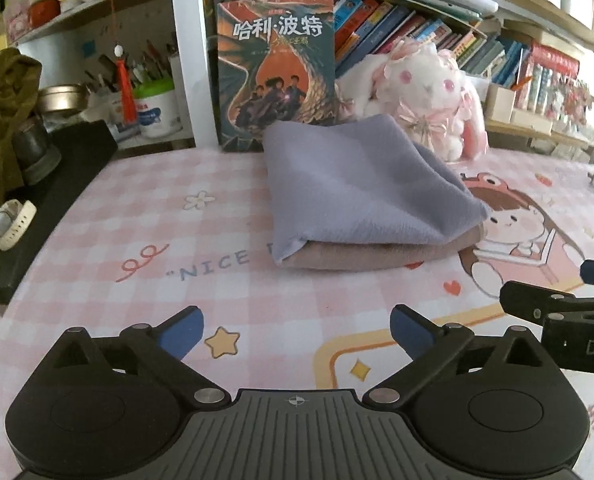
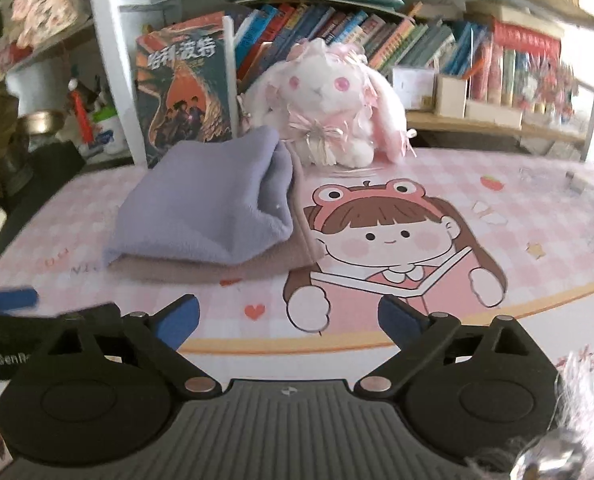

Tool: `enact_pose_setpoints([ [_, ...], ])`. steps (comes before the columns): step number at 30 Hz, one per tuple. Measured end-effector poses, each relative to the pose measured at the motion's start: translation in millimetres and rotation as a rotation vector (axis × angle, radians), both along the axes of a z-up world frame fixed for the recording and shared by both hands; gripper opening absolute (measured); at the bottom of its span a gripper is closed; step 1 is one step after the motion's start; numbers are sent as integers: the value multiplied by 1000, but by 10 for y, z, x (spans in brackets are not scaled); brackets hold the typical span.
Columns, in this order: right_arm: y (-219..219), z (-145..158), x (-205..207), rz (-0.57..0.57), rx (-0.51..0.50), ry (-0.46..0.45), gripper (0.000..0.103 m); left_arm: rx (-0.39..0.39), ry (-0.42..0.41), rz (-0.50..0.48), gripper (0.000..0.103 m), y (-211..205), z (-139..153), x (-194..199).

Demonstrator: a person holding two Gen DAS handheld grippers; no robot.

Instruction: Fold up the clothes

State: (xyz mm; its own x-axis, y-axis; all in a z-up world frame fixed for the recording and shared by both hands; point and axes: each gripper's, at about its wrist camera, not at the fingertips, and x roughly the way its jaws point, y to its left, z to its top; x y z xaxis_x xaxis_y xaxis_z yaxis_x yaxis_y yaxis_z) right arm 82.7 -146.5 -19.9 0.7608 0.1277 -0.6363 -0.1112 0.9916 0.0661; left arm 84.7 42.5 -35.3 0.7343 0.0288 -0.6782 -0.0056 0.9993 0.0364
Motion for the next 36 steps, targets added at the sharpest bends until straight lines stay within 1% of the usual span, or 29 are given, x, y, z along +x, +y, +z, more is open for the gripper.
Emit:
enact_pose_setpoints([
  [1, 13, -4, -27, 4, -16, 1, 98, -3, 0, 4, 101, 12, 5, -12],
  [5, 8, -19, -71, -11, -11, 17, 99, -54, -4, 36, 101, 74, 34, -62],
  [10, 21, -4, -124, -24, -20, 16, 101, -68, -10, 21, 101, 98, 54, -90],
  [27, 46, 15, -134, -39, -39, 15, 103, -80, -2, 17, 102, 102, 55, -67],
  [36, 35, 4, -117, -44, -32, 25, 103, -71, 5, 8, 102, 80, 39, -75],
])
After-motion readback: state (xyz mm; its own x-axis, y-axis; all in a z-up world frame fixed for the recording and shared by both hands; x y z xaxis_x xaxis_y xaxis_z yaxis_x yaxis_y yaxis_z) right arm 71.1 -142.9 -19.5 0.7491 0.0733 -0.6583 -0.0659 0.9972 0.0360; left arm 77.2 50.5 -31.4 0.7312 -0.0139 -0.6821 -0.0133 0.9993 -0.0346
